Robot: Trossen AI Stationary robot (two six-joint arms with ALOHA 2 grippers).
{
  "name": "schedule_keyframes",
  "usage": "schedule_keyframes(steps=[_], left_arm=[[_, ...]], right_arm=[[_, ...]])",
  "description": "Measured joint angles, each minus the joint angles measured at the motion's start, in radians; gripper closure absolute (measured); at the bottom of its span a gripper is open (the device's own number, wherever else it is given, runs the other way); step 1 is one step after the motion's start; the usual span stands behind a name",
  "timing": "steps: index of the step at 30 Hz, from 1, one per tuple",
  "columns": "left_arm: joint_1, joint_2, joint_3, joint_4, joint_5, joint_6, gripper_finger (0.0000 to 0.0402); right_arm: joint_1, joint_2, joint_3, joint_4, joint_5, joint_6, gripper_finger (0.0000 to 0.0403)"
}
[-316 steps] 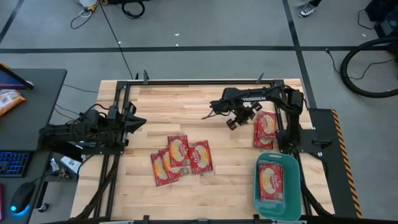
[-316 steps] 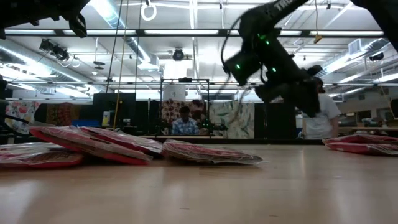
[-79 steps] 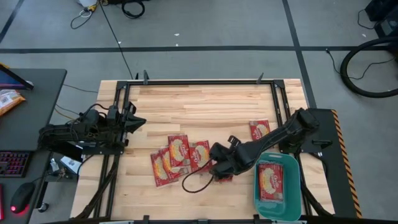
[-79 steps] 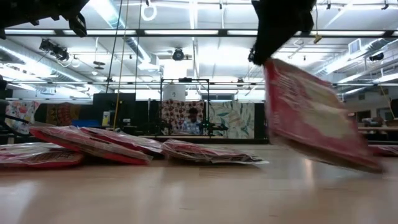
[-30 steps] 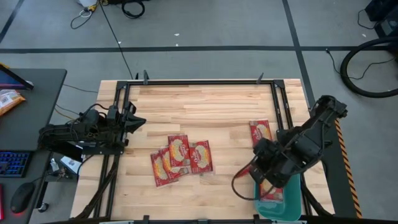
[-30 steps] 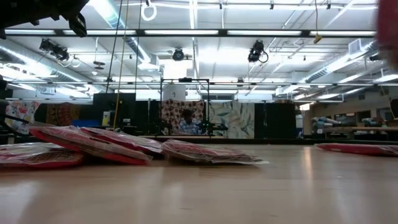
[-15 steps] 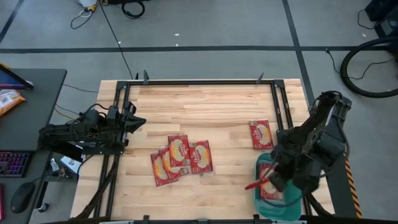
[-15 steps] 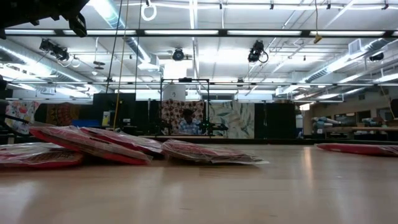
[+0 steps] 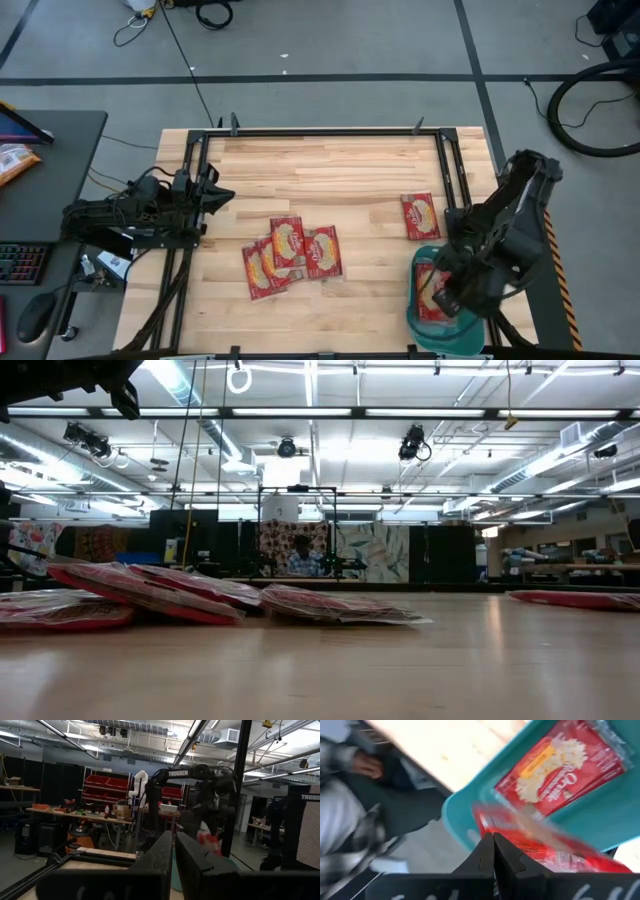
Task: Sort popcorn bags into baskets
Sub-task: Put the red popcorn into the green bin
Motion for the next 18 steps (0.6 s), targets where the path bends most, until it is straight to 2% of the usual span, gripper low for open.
schedule_keyframes(steps=[9,12,18], left_arm=[[0.0,0.0,0.0,0.0,0.0,0.0,0.0374],[0.0,0.0,0.0,0.0,0.0,0.0,0.0374],[0.0,0.0,0.0,0.0,0.0,0.0,0.0374]], right_arm=[[-0.066,0.072,-0.189,0.165,-0.183,-0.026,0.0392],[-0.095,0.083,-0.227,0.218,-0.185,-0.026,0.0391],[-0.157,0.095,-0.237,0.217,-0.116,-0.025,0.0389]])
